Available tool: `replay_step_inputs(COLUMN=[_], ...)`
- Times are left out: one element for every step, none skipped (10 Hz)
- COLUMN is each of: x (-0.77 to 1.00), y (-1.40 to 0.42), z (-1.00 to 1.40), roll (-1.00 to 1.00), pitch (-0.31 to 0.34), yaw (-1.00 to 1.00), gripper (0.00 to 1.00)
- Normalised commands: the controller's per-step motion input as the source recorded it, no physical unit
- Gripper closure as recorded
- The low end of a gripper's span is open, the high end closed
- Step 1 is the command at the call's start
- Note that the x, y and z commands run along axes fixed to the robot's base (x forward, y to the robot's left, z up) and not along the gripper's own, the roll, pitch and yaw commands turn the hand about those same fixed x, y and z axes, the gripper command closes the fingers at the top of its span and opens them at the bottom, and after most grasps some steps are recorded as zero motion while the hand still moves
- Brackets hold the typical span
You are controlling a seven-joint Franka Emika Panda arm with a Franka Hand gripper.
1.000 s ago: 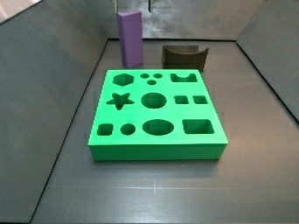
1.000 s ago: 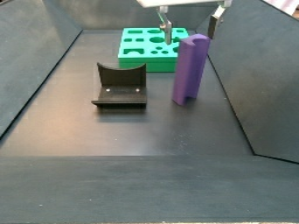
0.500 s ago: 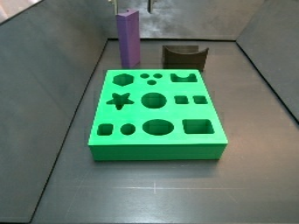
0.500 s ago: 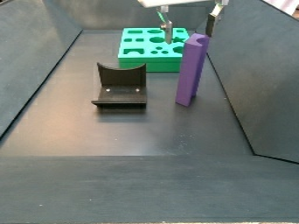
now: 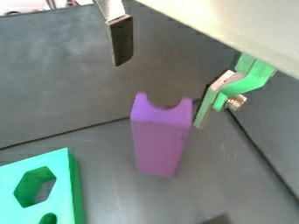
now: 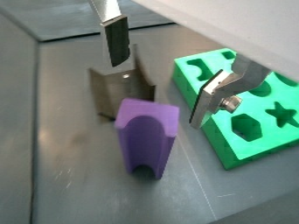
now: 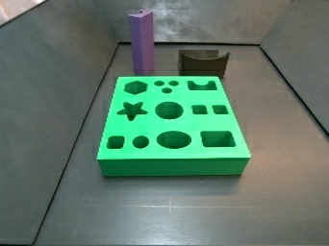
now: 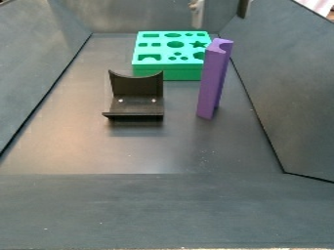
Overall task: Pick up the arch object. Move up. Move to above the board. Insert the arch object.
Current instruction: Pick up the arch object.
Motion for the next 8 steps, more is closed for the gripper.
replay_step_inputs(x=[-0.14,0.07,0.68,0.76,0.47,0.16,0.02,-0.02], y=[0.27,0.16,0.0,-0.07,0.0,0.03,0.05,0.0], z=[0.0,0.0,0.0,0.0,-0.01,-0.17,-0.35,-0.53], roll=[0.0,0.0,0.04,0.08,0.05,0.04,0.06,0.09], pitch=[-0.05,-0.06,0.016,0.099,0.084,0.046,0.039,0.019], yaw=[0.84,0.71,0.53,0.47,0.51,0.52,0.52,0.45], gripper=[0.0,0.0,0.0,0.0,0.0,0.0,0.0,0.0])
